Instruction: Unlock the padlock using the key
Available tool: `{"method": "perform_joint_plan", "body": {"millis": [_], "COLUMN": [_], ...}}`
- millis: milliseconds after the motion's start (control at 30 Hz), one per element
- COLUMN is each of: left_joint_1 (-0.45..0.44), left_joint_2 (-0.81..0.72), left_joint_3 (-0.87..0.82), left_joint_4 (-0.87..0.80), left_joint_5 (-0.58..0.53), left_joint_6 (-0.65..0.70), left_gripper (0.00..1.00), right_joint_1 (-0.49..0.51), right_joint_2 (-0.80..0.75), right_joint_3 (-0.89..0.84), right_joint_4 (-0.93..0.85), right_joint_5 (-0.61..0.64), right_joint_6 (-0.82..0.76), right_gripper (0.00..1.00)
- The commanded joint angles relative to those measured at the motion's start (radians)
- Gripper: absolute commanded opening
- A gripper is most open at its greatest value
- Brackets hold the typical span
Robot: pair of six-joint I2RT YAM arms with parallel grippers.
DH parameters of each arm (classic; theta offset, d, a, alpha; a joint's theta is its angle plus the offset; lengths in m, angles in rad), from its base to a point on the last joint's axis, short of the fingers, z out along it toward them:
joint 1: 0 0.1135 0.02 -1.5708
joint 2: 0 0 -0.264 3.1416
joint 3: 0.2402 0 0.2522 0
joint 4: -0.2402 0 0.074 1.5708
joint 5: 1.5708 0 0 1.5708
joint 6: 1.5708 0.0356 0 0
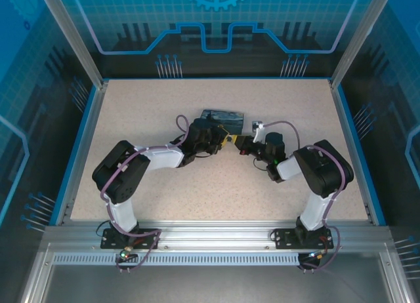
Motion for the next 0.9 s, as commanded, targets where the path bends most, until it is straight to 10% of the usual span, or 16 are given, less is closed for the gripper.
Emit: {"method": "perform_joint_plan", "body": {"millis": [0, 867], "left_joint_1": [-0.033, -0.036], "left_joint_2": [-0.042, -0.022], "left_joint_3": [0.019, -0.01], "left_joint_4": [0.121, 0.152], "left_joint_5": [0.116, 0.119], "left_joint_6": [0.009, 0.0], "left_gripper": [0.17, 0.17], "right_joint_1": [0.023, 0.072], "right_joint_2": [0.046, 0.085], "right_joint_3": [0.023, 0.15], "right_joint_4": [-0.087, -0.204], "right_joint_5": [-0.008, -0.12], "right_joint_6": [-0.03, 0.21], "right_gripper": [0.0, 0.0]}}
